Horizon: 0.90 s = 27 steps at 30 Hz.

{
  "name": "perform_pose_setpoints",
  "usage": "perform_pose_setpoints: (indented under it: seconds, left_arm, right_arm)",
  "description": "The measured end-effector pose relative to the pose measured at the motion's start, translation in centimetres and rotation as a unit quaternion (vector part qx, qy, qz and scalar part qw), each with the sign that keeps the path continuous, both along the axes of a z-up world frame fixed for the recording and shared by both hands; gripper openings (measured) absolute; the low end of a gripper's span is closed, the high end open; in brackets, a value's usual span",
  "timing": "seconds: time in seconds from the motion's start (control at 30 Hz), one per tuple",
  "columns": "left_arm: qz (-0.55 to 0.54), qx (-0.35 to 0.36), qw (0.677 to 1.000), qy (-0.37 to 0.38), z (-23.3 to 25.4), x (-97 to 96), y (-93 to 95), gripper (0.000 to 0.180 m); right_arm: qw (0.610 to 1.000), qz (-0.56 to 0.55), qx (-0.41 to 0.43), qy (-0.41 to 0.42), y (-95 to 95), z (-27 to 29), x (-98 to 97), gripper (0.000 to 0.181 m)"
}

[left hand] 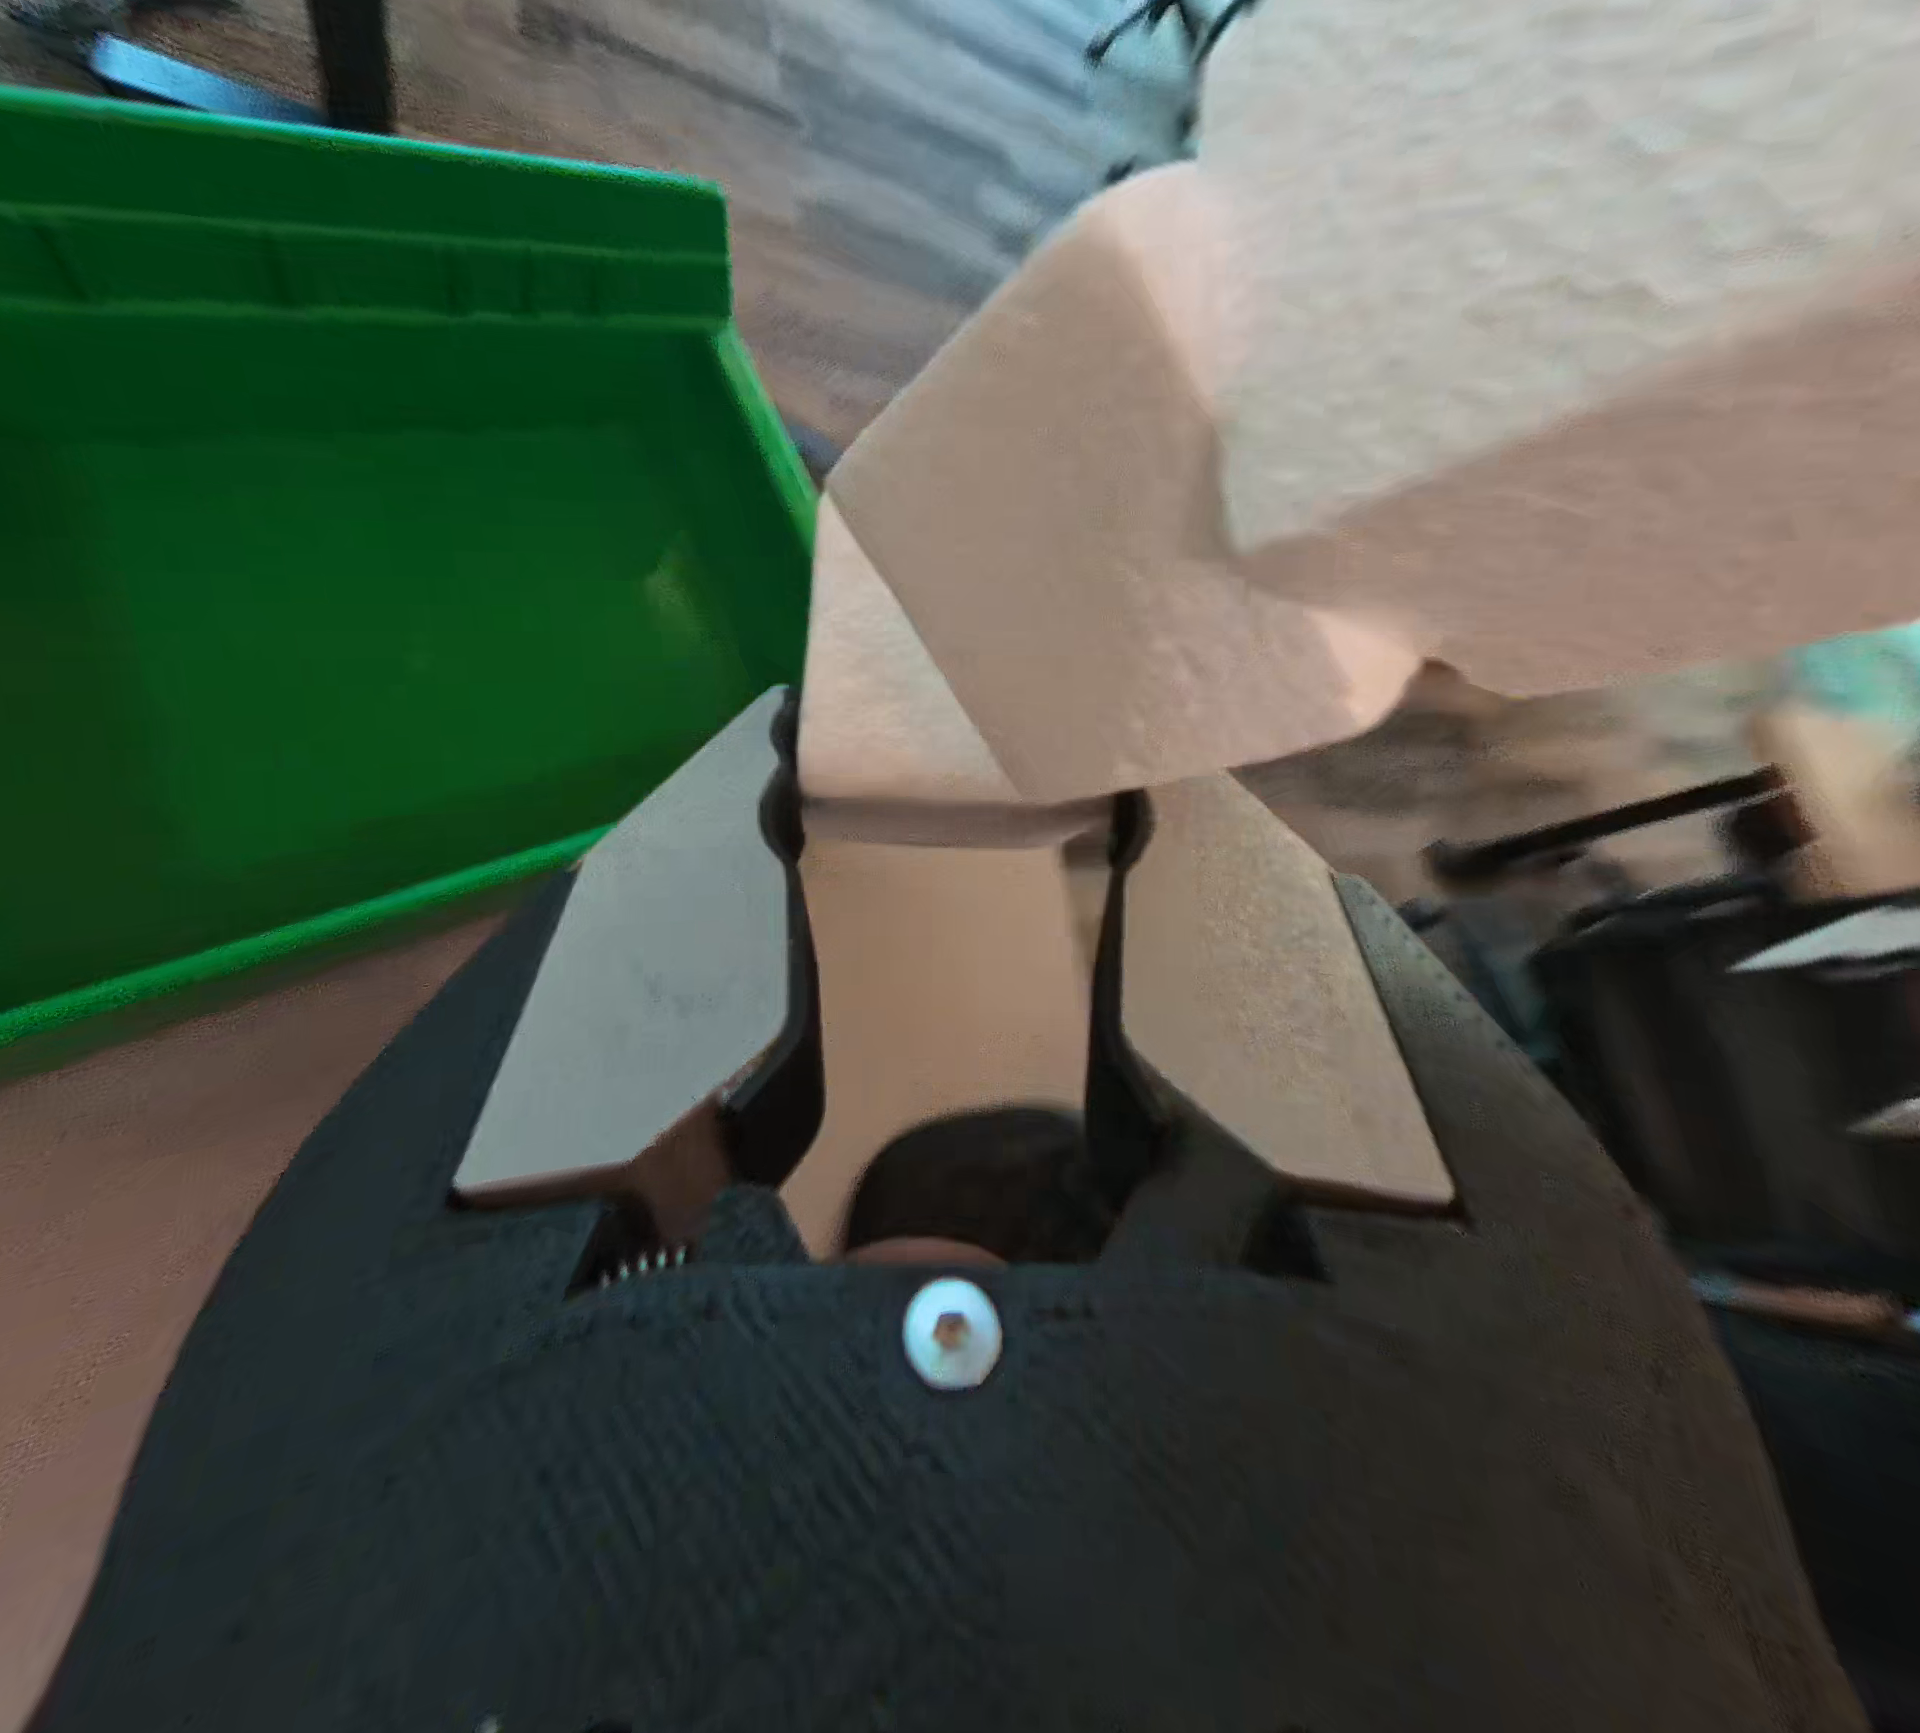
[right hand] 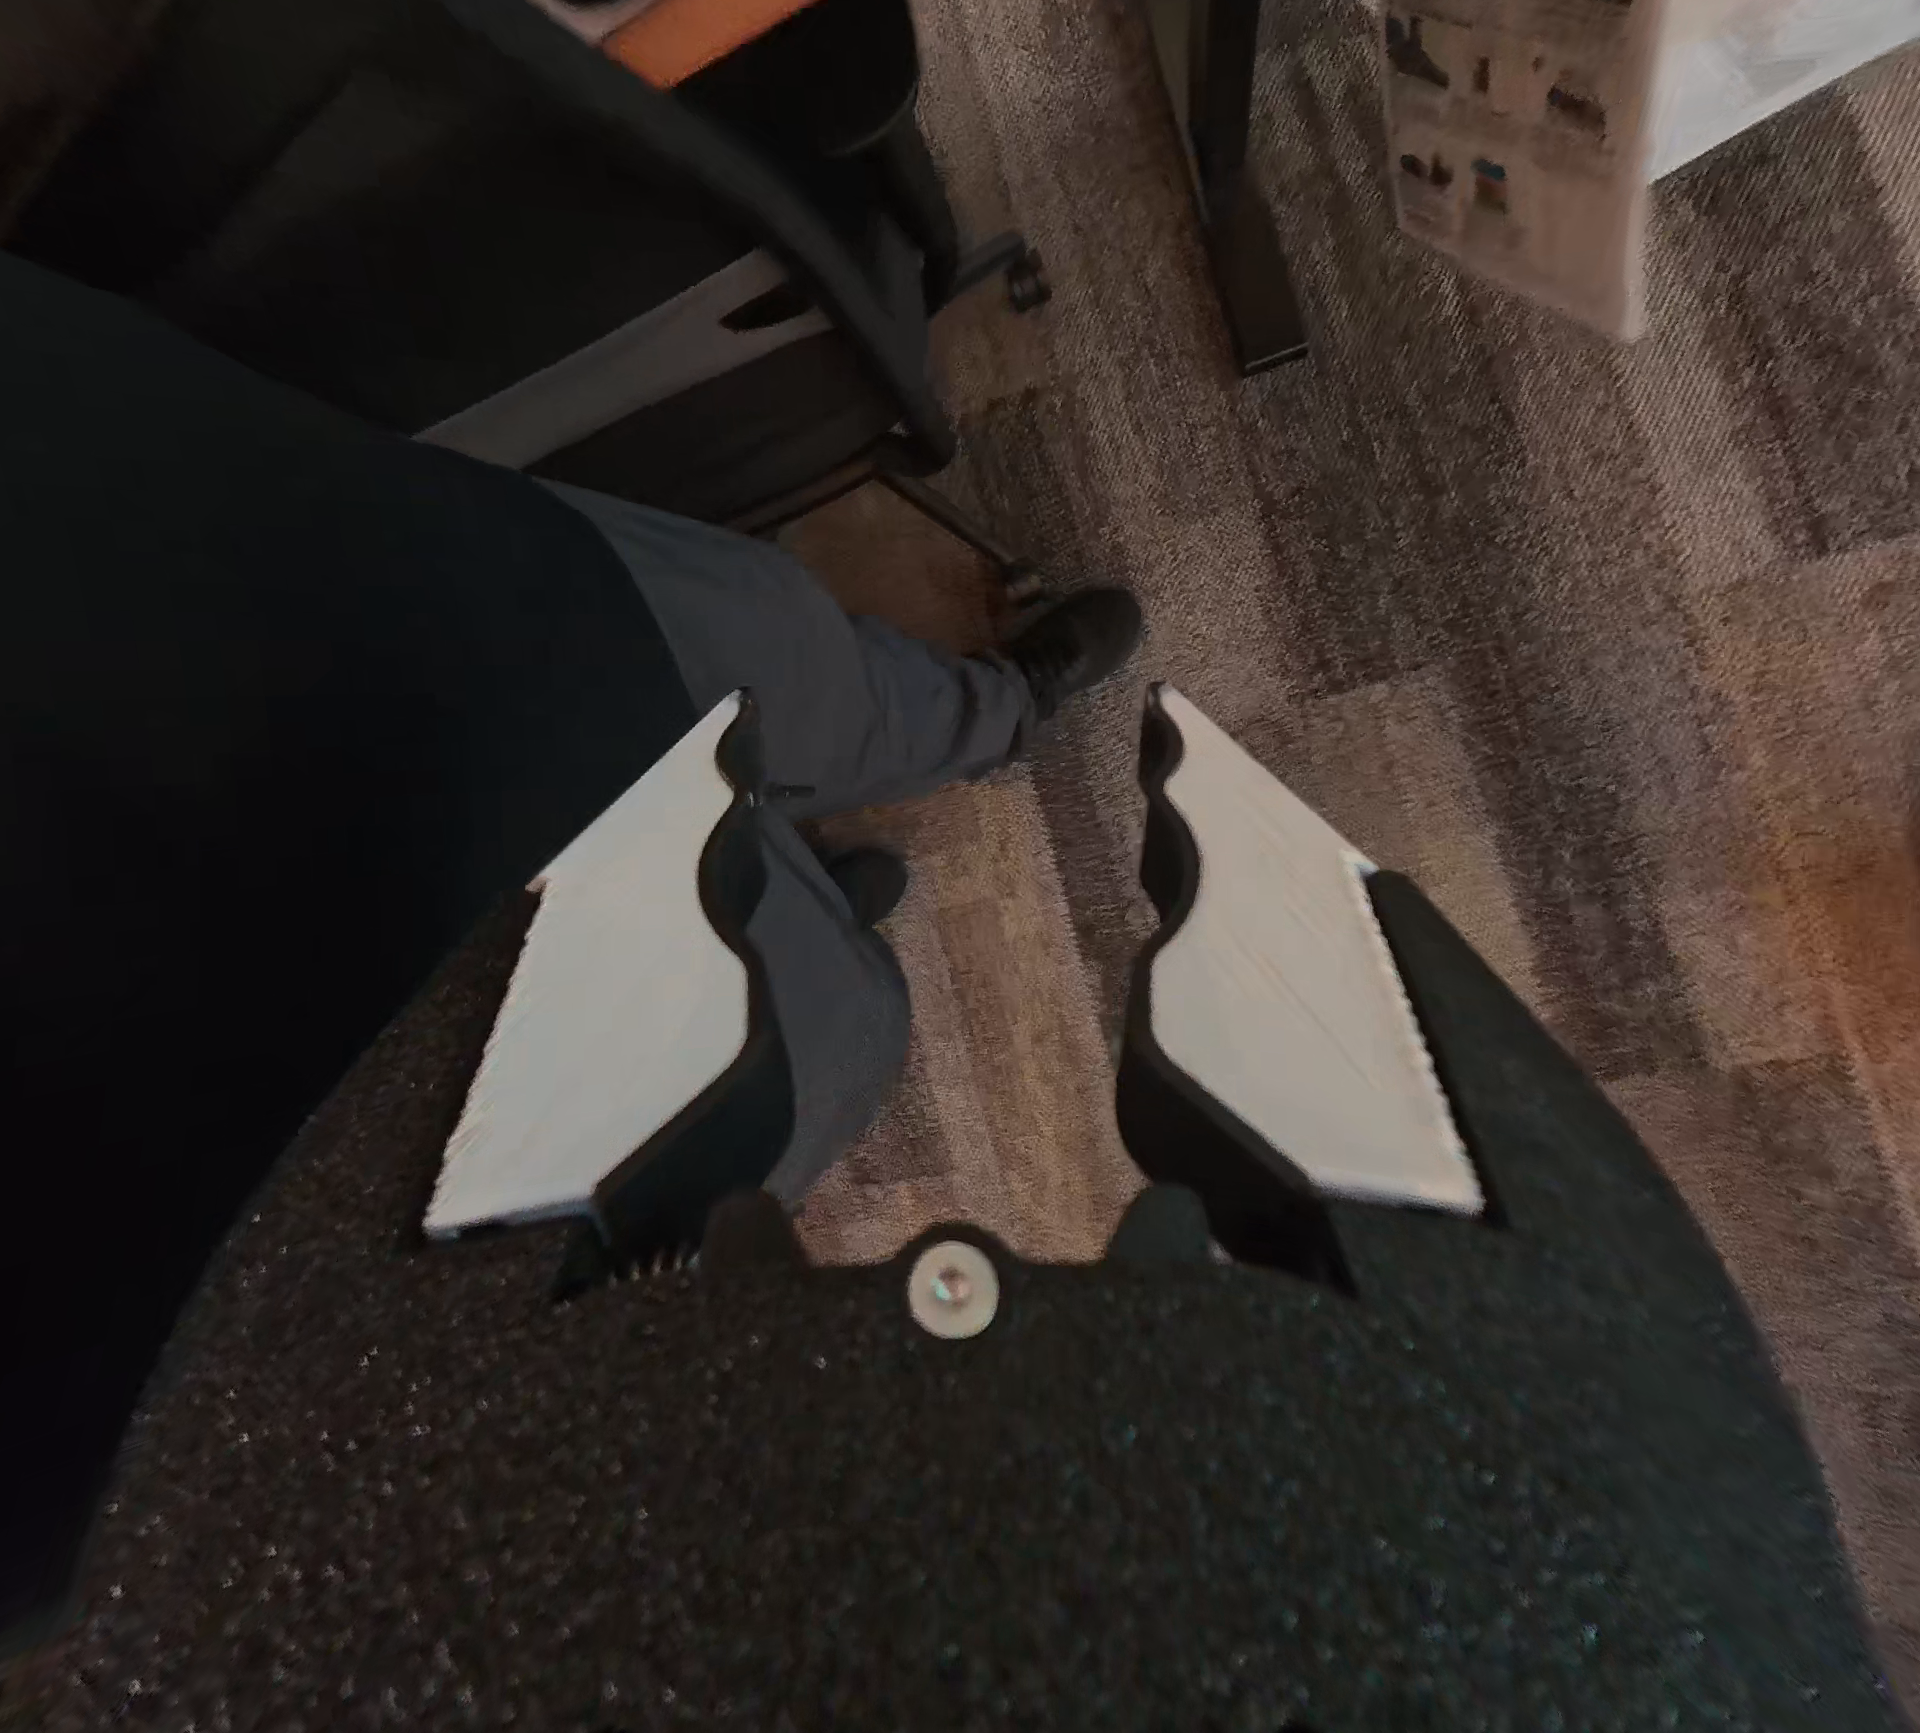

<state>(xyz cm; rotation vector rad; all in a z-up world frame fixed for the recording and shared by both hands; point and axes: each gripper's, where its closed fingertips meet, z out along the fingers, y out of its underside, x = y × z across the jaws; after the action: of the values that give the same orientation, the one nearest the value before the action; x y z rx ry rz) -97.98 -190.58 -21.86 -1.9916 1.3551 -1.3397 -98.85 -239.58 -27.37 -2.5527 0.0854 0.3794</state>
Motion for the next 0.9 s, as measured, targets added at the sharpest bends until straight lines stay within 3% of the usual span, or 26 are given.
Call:
perform_pose_setpoints:
  seconds: [0.07, 0.2, 0.33, 0.5, 0.6, 0.73, 0.77, 0.83, 0.9]
  left_arm:
    - [0.021, -0.096, 0.994, -0.037, -0.4, 2.4, 0.3, 0.058]
    - [0.082, -0.291, 0.951, -0.064, -2.3, 4.2, -0.1, 0.075]
    - [0.133, -0.353, 0.921, -0.096, -1.6, 4.7, 0.5, 0.091]
    - [0.136, -0.341, 0.927, -0.074, -2.1, 3.0, -1.1, 0.073]
    - [0.124, -0.321, 0.938, -0.041, -2.8, 2.2, -3.6, 0.072]
    - [0.157, -0.267, 0.95, 0.045, -4.8, 1.3, -6.4, 0.068]
    - [0.193, -0.244, 0.948, 0.073, -5.6, 0.9, -6.3, 0.073]
    - [0.301, -0.199, 0.923, 0.131, -7.4, -0.5, -4.5, 0.1]
    - [0.387, -0.21, 0.886, 0.145, -8.4, -1.0, -2.1, 0.103]
  right_arm:
    - [1.0, 0.011, -0.001, -0.017, 2.9, 0.9, 2.9, 0.072]
    - [0.999, 0.034, -0.005, -0.021, 7.7, 2.6, 7.7, 0.072]
    - [0.996, 0.083, -0.014, -0.039, 12.2, 3.4, 12.3, 0.072]
    - [0.988, 0.152, 0.015, -0.013, 21.1, 2.5, 16.5, 0.07]
    - [0.979, 0.203, 0.019, 0.008, 27.8, -0.2, 18.6, 0.075]
    - [0.961, 0.269, 0.048, 0.034, 36.3, -2.0, 19.6, 0.073]
    - [0.955, 0.287, 0.053, 0.042, 37.9, -2.3, 19.6, 0.073]
    - [0.946, 0.316, 0.055, 0.039, 40.5, -3.1, 20.0, 0.074]
    - [0.941, 0.331, 0.065, 0.025, 43.0, -3.4, 21.0, 0.073]
